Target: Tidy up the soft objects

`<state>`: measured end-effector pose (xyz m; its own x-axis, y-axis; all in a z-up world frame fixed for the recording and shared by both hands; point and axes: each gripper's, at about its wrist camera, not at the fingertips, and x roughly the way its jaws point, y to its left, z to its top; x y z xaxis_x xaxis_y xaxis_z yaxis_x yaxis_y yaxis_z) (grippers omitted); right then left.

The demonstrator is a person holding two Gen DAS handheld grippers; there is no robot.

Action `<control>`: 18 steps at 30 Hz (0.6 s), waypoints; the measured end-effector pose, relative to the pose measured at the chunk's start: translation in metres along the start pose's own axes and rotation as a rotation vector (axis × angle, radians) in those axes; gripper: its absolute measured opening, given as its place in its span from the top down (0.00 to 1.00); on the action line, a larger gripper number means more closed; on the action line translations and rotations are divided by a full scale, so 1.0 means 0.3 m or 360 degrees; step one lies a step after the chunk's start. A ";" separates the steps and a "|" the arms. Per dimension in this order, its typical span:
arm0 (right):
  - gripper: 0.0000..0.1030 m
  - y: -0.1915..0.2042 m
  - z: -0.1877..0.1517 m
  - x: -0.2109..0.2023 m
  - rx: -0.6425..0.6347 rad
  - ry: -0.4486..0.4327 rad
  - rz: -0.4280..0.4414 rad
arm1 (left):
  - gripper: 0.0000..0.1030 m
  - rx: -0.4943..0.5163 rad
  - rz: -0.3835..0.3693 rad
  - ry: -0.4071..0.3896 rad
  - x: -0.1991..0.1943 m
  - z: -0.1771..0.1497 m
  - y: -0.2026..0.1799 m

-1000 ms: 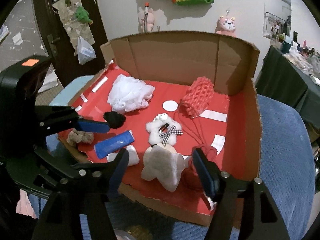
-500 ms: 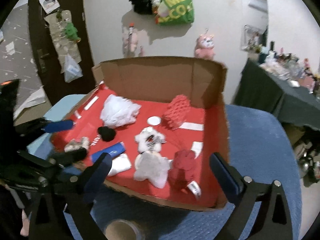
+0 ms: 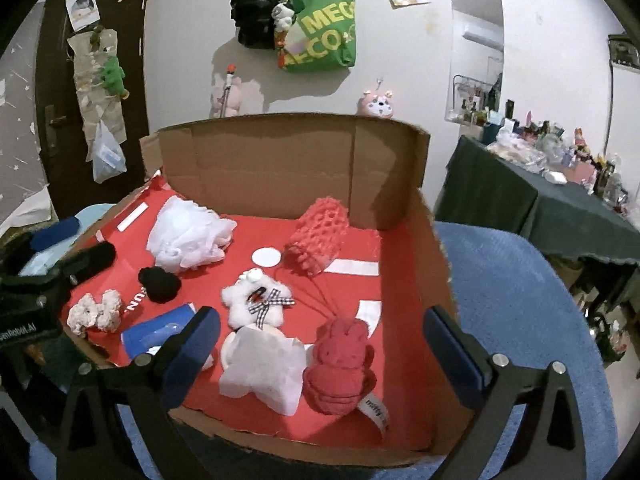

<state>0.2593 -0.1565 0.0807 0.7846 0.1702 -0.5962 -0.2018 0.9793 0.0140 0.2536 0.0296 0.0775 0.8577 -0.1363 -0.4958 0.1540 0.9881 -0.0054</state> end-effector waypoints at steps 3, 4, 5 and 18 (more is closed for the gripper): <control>0.00 0.003 -0.016 0.017 0.0010 -0.0005 -0.0023 | 0.07 0.0009 -0.0004 0.0015 0.009 -0.014 -0.012; 0.00 0.005 -0.020 0.021 0.0015 0.0001 -0.0026 | 0.07 0.0010 -0.0013 0.0018 0.009 -0.017 -0.016; 0.00 0.005 -0.023 0.021 0.0022 0.0005 -0.0019 | 0.07 0.0003 -0.0026 0.0024 0.012 -0.022 -0.017; 0.00 0.017 -0.051 0.025 0.0024 -0.0012 -0.0099 | 0.07 -0.0075 0.0003 0.0125 0.033 -0.071 -0.016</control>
<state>0.2552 -0.1520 0.0640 0.7997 0.1098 -0.5903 -0.1437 0.9896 -0.0105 0.2510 0.0251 0.0541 0.8166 -0.1300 -0.5623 0.1274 0.9909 -0.0441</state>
